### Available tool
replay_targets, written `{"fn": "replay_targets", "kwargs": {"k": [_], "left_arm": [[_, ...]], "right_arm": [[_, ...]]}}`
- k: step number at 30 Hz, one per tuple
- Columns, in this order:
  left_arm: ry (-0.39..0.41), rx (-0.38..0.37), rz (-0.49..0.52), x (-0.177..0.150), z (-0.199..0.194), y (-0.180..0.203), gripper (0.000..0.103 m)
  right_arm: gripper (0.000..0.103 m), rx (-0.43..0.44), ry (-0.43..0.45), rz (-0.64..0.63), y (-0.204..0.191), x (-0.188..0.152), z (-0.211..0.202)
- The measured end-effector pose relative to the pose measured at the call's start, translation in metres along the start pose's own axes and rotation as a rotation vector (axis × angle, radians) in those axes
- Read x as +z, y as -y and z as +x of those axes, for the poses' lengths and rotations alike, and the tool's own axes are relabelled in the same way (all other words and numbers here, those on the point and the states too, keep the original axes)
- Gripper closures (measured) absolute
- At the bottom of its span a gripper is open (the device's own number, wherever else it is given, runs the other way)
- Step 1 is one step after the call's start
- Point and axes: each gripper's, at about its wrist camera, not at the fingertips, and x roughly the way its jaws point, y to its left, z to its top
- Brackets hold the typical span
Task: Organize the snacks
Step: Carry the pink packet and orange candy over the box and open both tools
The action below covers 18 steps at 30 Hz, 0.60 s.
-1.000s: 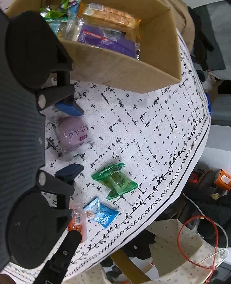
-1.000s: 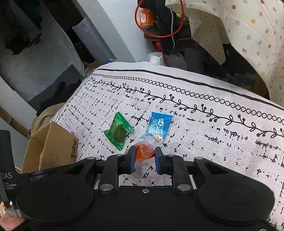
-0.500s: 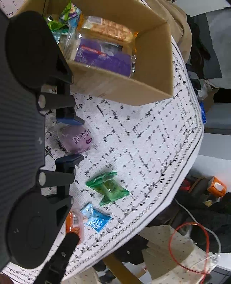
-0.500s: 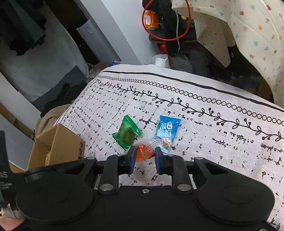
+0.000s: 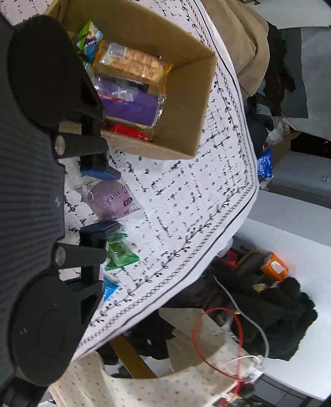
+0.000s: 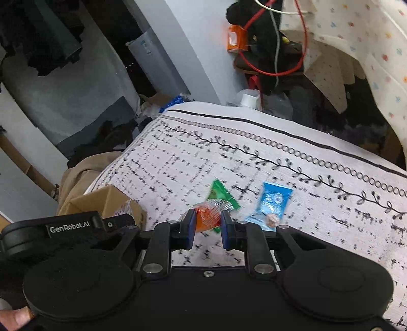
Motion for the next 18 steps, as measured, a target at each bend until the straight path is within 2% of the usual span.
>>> {"fn": "replay_targets", "kwargs": {"k": [6,18], "left_arm": [[0.033,-0.032,-0.039,0.011,-0.021,-0.013,0.069],[0.085,-0.019,-0.139,0.029,-0.048,-0.059,0.069]], "right_arm": [[0.084,0.038,0.014,-0.029,-0.028,0.005,0.001],[0.084,0.101,0.027,-0.082,-0.088,0.015,0.007]]}}
